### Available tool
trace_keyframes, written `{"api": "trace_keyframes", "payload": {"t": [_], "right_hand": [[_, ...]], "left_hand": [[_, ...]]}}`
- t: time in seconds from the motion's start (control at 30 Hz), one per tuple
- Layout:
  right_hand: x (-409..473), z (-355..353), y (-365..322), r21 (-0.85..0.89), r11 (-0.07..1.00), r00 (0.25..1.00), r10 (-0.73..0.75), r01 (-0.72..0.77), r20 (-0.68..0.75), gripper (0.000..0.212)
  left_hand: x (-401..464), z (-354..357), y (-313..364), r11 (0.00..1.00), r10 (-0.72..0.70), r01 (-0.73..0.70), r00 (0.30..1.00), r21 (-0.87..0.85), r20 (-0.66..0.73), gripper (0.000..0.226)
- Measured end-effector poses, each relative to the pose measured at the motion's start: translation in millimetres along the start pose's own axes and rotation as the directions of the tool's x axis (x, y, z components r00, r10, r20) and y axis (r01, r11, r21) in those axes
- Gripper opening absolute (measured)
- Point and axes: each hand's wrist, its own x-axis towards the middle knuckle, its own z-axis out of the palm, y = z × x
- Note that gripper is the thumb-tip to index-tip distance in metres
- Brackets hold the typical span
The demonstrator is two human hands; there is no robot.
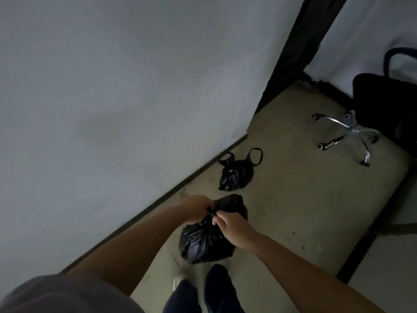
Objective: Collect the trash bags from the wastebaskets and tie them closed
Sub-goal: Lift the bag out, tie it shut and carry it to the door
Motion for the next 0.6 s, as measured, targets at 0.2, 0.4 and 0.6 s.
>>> {"api": "trace_keyframes", "payload": {"t": [0.2,0.4,0.6], "right_hand": [[131,19,44,-0.038,0.999,0.991,-0.022,0.028,0.134,0.037],[246,58,100,-0.157,0.987,0.977,0.000,0.034,0.214,0.034],[323,103,141,-0.185,0.982,0.996,-0.035,0.048,0.077,0.037]], "left_hand": [[99,-3,-82,0.984,-0.032,0.023,0.998,0.175,0.048,0.029],[156,-35,-154,0.769,0.096,0.036,0.980,0.638,-0.172,0.032],[172,-34,-228,0.538,0.267,0.075,0.929,0.840,-0.254,0.014]]}}
